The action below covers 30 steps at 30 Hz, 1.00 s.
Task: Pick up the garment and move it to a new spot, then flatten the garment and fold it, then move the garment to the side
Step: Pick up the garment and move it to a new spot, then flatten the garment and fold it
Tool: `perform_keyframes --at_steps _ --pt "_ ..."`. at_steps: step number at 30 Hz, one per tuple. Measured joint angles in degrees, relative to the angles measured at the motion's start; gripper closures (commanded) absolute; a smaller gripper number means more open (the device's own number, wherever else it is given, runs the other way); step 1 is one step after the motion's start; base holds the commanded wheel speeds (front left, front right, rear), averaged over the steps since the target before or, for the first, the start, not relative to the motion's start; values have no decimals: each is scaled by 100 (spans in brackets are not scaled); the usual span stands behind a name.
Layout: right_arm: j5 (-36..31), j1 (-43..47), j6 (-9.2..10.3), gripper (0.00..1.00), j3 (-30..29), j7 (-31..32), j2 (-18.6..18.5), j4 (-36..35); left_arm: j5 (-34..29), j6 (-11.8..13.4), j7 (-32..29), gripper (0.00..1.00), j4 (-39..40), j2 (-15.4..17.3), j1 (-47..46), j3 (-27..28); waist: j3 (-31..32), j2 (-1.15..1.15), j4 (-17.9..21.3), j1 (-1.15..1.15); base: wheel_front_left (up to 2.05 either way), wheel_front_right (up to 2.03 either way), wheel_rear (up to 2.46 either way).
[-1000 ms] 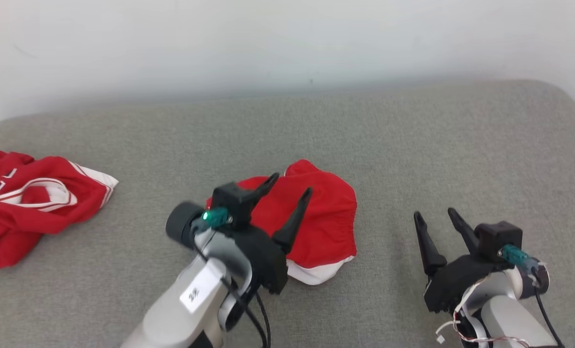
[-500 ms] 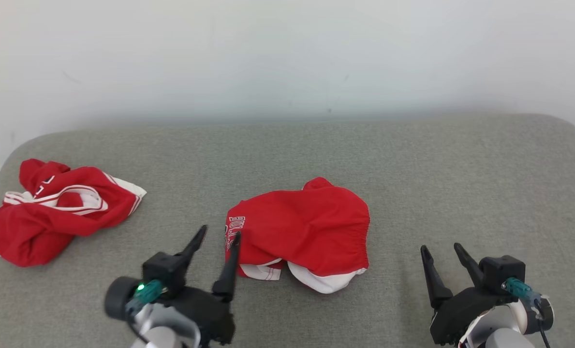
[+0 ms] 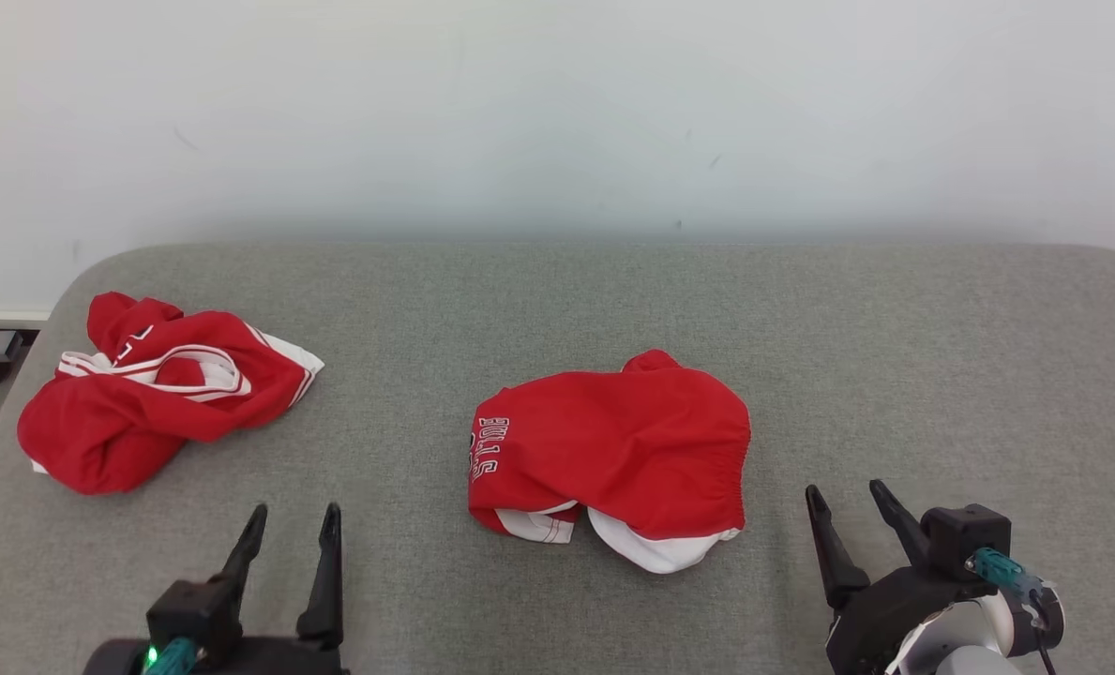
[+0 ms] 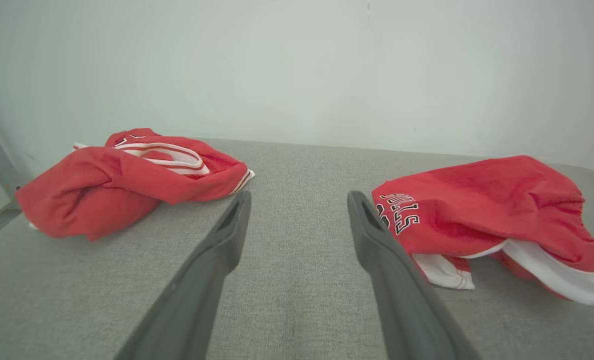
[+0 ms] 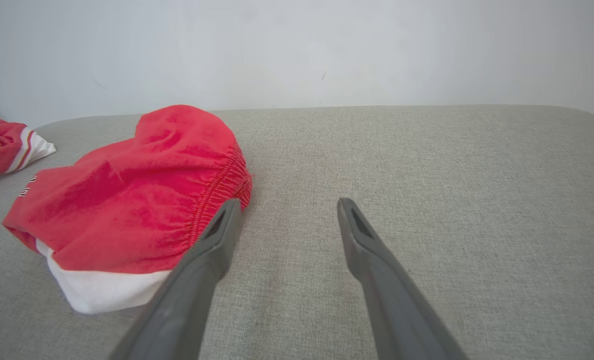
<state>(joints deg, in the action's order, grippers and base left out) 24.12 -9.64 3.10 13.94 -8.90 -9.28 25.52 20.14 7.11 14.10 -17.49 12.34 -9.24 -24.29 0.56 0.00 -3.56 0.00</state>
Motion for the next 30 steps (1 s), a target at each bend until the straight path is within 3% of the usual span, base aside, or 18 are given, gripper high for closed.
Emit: perform_keyframes --at_steps 9,17,23,30 --pt "16 123 10 0 55 30 40 -44 -552 0 9 0 296 -486 491 702 -50 1 -90 0 0 0 0" --pt "14 76 -9 0 188 143 66 -130 -436 -10 -25 0 504 -697 647 376 -199 0 -100 1 0 0 0" --pt "3 -53 -113 0 385 353 135 -114 -48 -564 -341 0 288 -844 562 -169 -355 0 -83 1 0 0 0" --pt "-62 -270 -168 0 547 543 183 15 320 -859 -672 0 -271 -916 -25 -348 -484 1 -34 1 0 0 0"
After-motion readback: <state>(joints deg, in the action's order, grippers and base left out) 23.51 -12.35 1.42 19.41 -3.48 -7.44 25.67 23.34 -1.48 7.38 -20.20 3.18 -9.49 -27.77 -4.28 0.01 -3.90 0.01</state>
